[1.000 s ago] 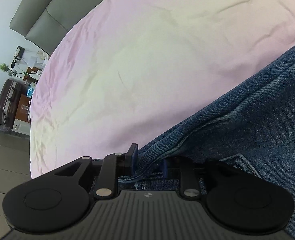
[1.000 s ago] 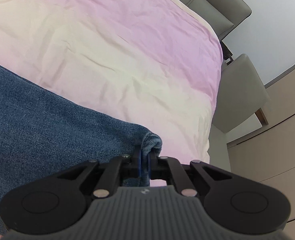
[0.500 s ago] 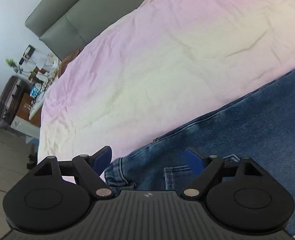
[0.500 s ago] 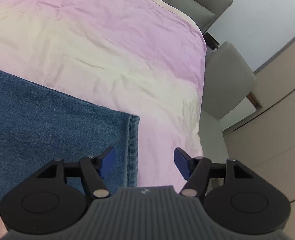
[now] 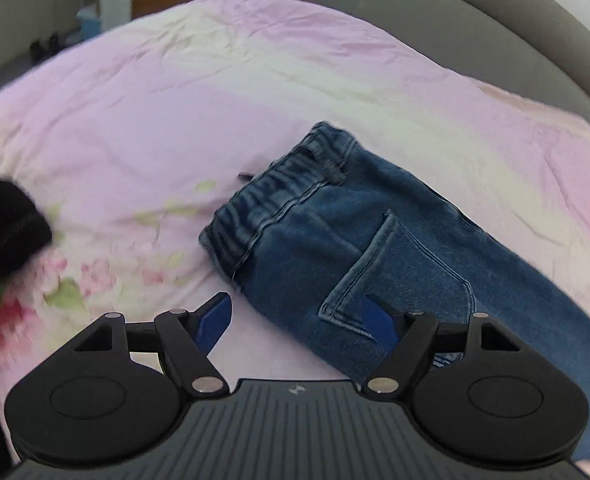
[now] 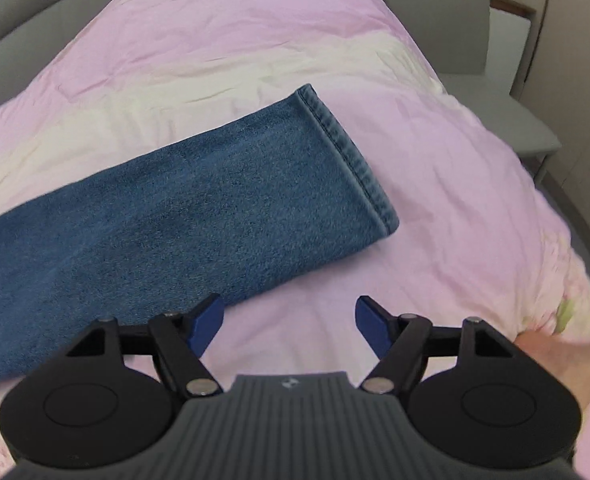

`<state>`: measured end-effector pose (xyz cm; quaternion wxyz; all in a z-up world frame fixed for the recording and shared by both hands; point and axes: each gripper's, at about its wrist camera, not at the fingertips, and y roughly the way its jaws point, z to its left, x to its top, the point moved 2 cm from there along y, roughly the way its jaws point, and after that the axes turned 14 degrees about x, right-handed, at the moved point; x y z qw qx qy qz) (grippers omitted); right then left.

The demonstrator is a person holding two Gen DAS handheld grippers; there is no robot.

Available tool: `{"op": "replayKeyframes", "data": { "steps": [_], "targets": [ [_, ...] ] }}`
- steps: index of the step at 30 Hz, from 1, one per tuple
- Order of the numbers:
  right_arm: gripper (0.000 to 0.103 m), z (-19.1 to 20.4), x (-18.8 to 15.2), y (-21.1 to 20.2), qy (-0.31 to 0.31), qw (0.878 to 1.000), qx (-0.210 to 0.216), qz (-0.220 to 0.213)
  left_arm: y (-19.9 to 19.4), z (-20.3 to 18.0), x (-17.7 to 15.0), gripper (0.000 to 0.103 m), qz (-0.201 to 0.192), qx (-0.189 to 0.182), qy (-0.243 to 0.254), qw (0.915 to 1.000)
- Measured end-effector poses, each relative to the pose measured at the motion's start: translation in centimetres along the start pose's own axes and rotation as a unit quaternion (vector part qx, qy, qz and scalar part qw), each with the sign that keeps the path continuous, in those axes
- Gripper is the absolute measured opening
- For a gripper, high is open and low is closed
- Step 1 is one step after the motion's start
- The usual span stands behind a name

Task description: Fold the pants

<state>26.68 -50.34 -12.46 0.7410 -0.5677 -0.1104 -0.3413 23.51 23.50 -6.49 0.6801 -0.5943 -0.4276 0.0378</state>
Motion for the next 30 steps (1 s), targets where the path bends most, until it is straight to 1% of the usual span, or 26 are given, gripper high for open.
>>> {"op": "replayKeyframes", "data": {
  "steps": [2,4,5,6,8,10,12,14,15,17,18,20,21,22,23,26,28,29,30],
  "targets": [
    [0.069,-1.1,-0.7,-0.1,0.048,0.999,0.017,-0.018,1.7,2.2,-1.4,0.087,0.026,-0.022,-0.067,0.9972],
    [0.068,-2.4,-1.1,-0.1,0.103,0.993,0.036,-0.033,3.1,3.4,-2.6,0.084,0.039,-0.022,-0.109,0.9931],
    [0.068,-3.1,-1.2,-0.1,0.130,0.990,0.045,-0.037,3.7,3.6,-3.0,0.080,0.040,-0.024,-0.125,0.9911],
    [0.067,-3.8,-1.2,-0.1,0.154,0.985,0.054,-0.048,4.3,3.9,-3.3,0.080,0.039,-0.035,-0.138,0.9891],
    [0.067,-4.7,-0.9,-0.3,0.180,0.978,0.071,-0.080,5.0,4.1,-3.5,0.080,0.037,-0.052,-0.163,0.9846],
    [0.067,-5.4,-0.3,0.0,0.197,0.972,0.074,-0.105,5.5,4.0,-3.4,0.080,0.035,-0.055,-0.184,0.9807],
    [0.067,-5.9,0.4,1.0,0.218,0.967,0.075,-0.110,6.1,3.9,-3.3,0.080,0.038,-0.057,-0.196,0.9783],
    [0.067,-6.3,0.6,2.4,0.237,0.963,0.070,-0.107,6.5,3.9,-3.3,0.080,0.033,-0.062,-0.199,0.9776],
    [0.062,-6.7,0.6,3.3,0.248,0.960,0.070,-0.106,6.5,3.9,-3.5,0.081,0.030,-0.066,-0.203,0.9765],
    [0.061,-7.0,0.3,4.9,0.270,0.954,0.076,-0.103,6.5,4.3,-3.8,0.081,0.029,-0.078,-0.219,0.9721],
    [0.061,-7.1,0.2,5.8,0.278,0.951,0.080,-0.108,6.3,4.7,-4.1,0.081,0.029,-0.089,-0.238,0.9668],
    [0.061,-6.9,0.2,6.9,0.275,0.951,0.078,-0.117,5.9,5.7,-5.0,0.081,0.033,-0.119,-0.277,0.9528],
    [0.061,-6.7,0.4,7.3,0.270,0.952,0.077,-0.123,5.7,6.2,-5.5,0.085,0.036,-0.137,-0.297,0.9442],
    [0.061,-6.6,0.5,7.7,0.266,0.952,0.078,-0.128,5.6,6.5,-5.8,0.088,0.035,-0.156,-0.308,0.9379],
    [0.061,-6.4,0.7,8.0,0.262,0.953,0.079,-0.132,5.6,6.5,-5.8,0.089,0.034,-0.162,-0.309,0.9365],
    [0.060,-6.1,1.1,8.5,0.246,0.955,0.084,-0.142,6.3,5.1,-5.2,0.089,0.030,-0.151,-0.284,0.9465],
    [0.055,-5.9,1.3,8.7,0.242,0.956,0.081,-0.145,7.1,3.7,-4.6,0.089,0.022,-0.139,-0.276,0.9508],
    [0.052,-5.9,1.4,8.6,0.239,0.957,0.077,-0.145,7.4,3.3,-4.4,0.089,0.016,-0.134,-0.280,0.9505],
    [0.046,-5.8,1.5,8.5,0.237,0.958,0.072,-0.145,7.7,2.8,-4.3,0.087,0.009,-0.132,-0.287,0.9487]
  ]
}}
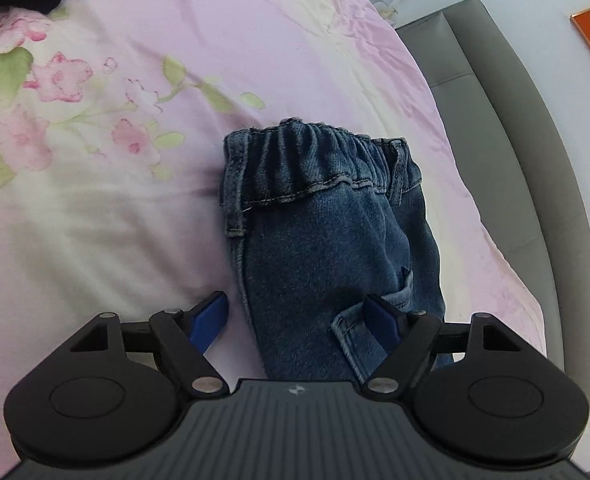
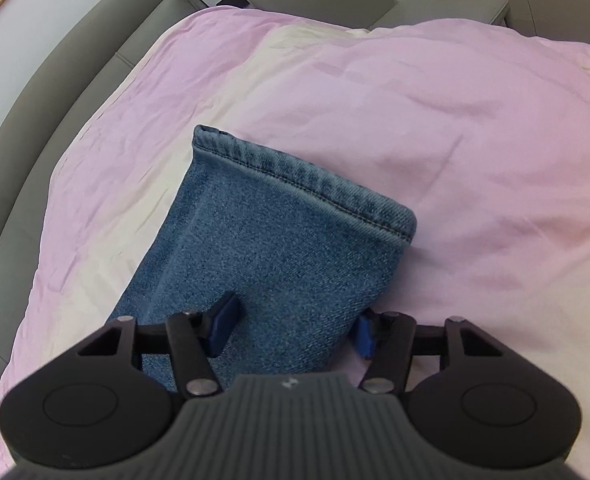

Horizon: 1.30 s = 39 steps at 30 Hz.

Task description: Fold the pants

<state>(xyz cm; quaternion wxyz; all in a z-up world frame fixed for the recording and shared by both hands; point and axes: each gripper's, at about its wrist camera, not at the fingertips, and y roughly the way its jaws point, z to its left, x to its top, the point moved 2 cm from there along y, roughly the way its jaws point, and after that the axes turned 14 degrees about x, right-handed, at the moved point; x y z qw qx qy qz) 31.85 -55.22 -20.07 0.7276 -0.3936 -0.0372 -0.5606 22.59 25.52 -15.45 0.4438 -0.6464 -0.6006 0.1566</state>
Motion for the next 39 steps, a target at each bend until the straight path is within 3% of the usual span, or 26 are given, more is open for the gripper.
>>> {"op": "replayKeyframes", "data": {
  "steps": [1,2,4,6,9,12,19,24,28,32,34,39],
  "targets": [
    [0.039,0.2,0.1,-0.1,-0.003,1.000,-0.005,0.000,0.3,-0.5,-0.1,0.081,-0.008,0.003,-0.001,1.0000],
    [0.034,0.4,0.3,-0.3,-0.009,1.000,-0.013,0.000,0.5,-1.1,-0.3,0.067,-0.016,0.019,0.004,0.9997],
    [0.018,1.7,0.8,-0.8,-0.039,0.998,-0.039,0.002,0.3,-1.8,-0.5,0.061,-0.022,0.044,0.003,0.9988],
    [0.014,4.0,1.3,-1.5,-0.083,0.995,-0.059,0.003,-0.3,-2.2,-0.3,0.051,-0.023,0.052,0.006,0.9983],
    [0.011,7.9,2.0,-2.6,-0.153,0.986,-0.069,0.001,-1.7,-2.8,0.3,0.041,-0.024,0.055,0.028,0.9978],
    [0.008,11.1,2.9,-4.1,-0.185,0.980,-0.069,-0.006,-3.9,-4.2,0.6,0.035,-0.035,0.050,0.057,0.9965],
    [0.007,14.5,2.9,-11.1,-0.220,0.974,-0.051,-0.019,-9.6,-3.3,1.2,0.032,-0.059,0.057,0.079,0.9935],
    [0.007,10.7,1.4,-17.6,-0.174,0.984,-0.047,0.014,-13.7,1.1,2.4,0.032,-0.045,0.086,0.087,0.9915],
    [0.007,5.4,-0.9,-22.1,-0.146,0.986,-0.062,0.051,-15.8,3.6,1.5,0.032,-0.038,0.107,0.127,0.9854],
    [0.007,0.8,-3.5,-23.0,-0.102,0.988,-0.082,0.077,-13.8,5.6,0.6,0.033,-0.020,0.145,0.136,0.9798],
    [0.007,-0.5,-4.7,-22.3,-0.108,0.986,-0.098,0.087,-12.7,7.0,0.3,0.033,-0.009,0.161,0.126,0.9789],
    [0.008,-2.2,-6.0,-20.9,-0.116,0.981,-0.112,0.107,-11.4,7.5,-0.4,0.039,-0.016,0.184,0.163,0.9691]
  ]
}}
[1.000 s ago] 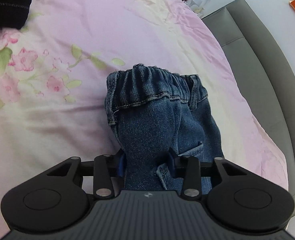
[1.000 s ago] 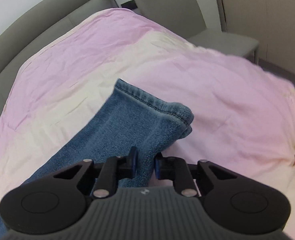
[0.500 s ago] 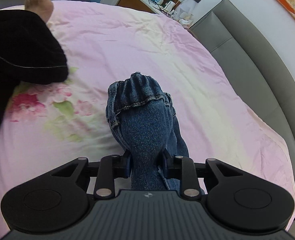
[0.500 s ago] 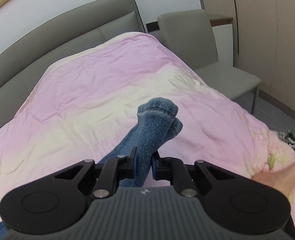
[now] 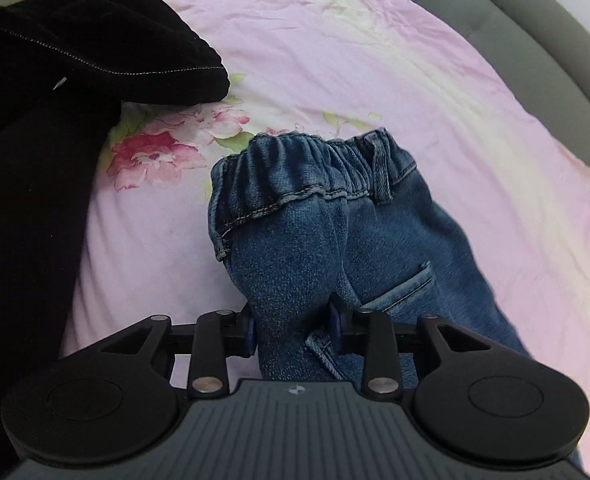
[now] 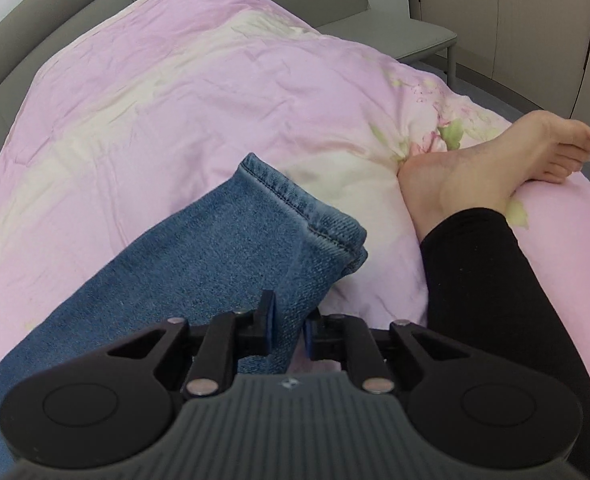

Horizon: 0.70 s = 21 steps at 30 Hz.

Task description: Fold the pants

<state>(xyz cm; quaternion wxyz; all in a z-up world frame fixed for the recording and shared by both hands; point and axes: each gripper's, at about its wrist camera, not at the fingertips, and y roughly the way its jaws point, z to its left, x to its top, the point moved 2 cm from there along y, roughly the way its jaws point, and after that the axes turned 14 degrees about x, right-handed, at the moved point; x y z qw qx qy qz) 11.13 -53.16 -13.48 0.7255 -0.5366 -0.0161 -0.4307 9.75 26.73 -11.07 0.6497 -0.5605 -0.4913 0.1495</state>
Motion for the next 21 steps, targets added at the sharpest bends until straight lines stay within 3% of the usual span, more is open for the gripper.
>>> {"op": "replayKeyframes", "data": {
  "steps": [6,10,16,18,21],
  "targets": [
    [0.012,-0.7,0.2,0.5,0.005,1.000,0.007,0.016,-0.6,-0.2,0.1,0.056,0.002,0.024,0.020,0.9995],
    [0.037,-0.6,0.8,-0.1,-0.036,0.999,-0.023,0.024,-2.0,-0.9,0.1,0.065,0.004,0.047,0.062,0.9969],
    [0.045,-1.0,1.9,-1.7,-0.081,0.996,-0.036,0.020,-6.2,-2.3,-0.4,0.069,-0.059,0.066,0.105,0.9905],
    [0.050,-0.6,2.4,-2.1,-0.110,0.993,-0.050,0.012,-7.7,-3.5,-0.4,0.070,-0.076,0.053,0.121,0.9883],
    [0.055,0.3,3.8,-2.6,-0.148,0.988,-0.054,-0.004,-9.4,-6.5,-0.8,0.070,-0.080,0.000,0.173,0.9817]
  ]
}}
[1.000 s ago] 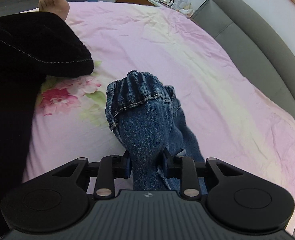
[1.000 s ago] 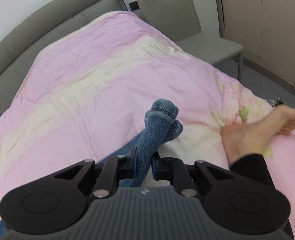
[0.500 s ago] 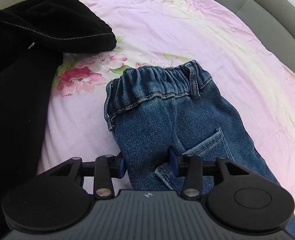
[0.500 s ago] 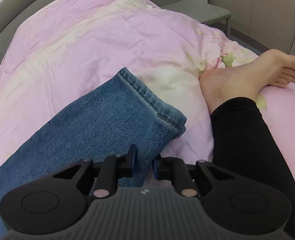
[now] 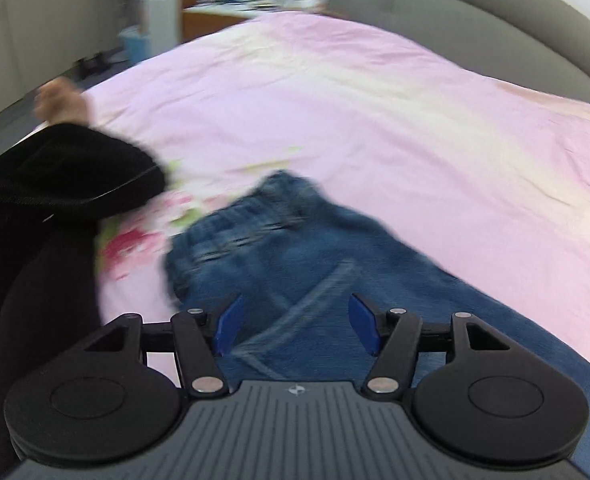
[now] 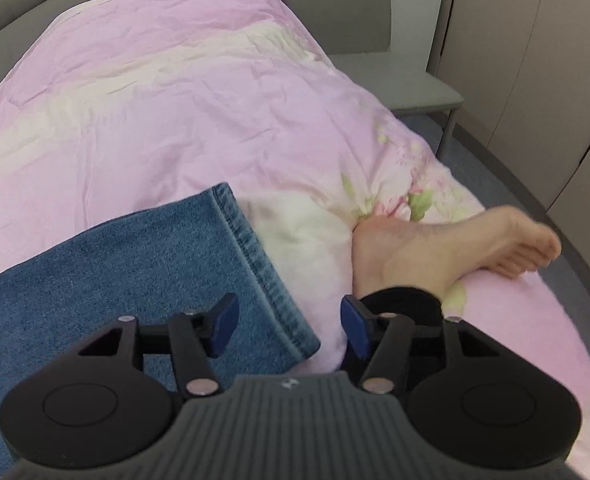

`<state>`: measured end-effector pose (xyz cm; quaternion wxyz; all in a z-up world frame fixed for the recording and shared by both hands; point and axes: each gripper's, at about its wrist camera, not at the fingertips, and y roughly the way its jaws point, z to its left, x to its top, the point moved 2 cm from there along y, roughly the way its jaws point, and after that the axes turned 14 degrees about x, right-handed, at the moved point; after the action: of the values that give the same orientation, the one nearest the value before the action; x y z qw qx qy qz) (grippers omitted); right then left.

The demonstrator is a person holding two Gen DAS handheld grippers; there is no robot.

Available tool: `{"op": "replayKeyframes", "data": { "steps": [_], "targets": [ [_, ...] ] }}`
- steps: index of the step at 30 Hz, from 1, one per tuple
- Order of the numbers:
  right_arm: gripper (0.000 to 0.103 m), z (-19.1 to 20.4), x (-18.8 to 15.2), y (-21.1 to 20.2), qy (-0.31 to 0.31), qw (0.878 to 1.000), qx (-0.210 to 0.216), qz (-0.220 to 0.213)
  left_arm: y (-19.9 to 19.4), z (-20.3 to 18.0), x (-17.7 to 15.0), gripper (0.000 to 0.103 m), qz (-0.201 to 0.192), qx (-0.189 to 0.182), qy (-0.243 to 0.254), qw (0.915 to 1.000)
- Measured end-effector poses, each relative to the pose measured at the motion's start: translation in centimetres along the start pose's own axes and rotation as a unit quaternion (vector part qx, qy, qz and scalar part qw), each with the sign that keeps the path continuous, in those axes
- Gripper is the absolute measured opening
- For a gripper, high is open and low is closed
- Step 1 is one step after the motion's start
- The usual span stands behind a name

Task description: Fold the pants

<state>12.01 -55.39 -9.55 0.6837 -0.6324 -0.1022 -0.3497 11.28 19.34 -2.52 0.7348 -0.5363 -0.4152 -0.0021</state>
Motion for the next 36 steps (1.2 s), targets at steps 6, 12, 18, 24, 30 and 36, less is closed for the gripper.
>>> {"op": "replayKeyframes", "data": {
  "steps": [6,12,18,24,30,36],
  "targets": [
    [0.055,1.8,3.3,2.1,-0.041,0.998,0.054,0.007,-1.2,-7.4,-0.2,0.070,-0.028,-0.102,0.115,0.9878],
    [0.055,3.1,6.3,7.6,-0.068,0.996,0.055,0.032,0.6,-13.6,-1.6,0.070,-0.017,-0.143,0.186,0.9719],
    [0.050,1.7,7.8,12.1,-0.037,0.995,0.075,0.062,3.2,-16.8,-2.1,0.070,0.005,-0.141,0.201,0.9693],
    [0.020,2.2,8.8,11.6,-0.073,0.991,0.107,0.045,4.1,-18.5,-2.6,0.070,-0.003,-0.134,0.215,0.9673],
    [0.019,1.7,9.8,13.7,-0.046,0.991,0.112,0.049,3.5,-18.8,-2.6,0.068,-0.007,-0.125,0.204,0.9708],
    [0.047,0.5,10.1,14.0,-0.012,0.992,0.109,0.069,1.6,-18.6,-3.3,0.068,-0.026,-0.126,0.224,0.9660]
  ]
}}
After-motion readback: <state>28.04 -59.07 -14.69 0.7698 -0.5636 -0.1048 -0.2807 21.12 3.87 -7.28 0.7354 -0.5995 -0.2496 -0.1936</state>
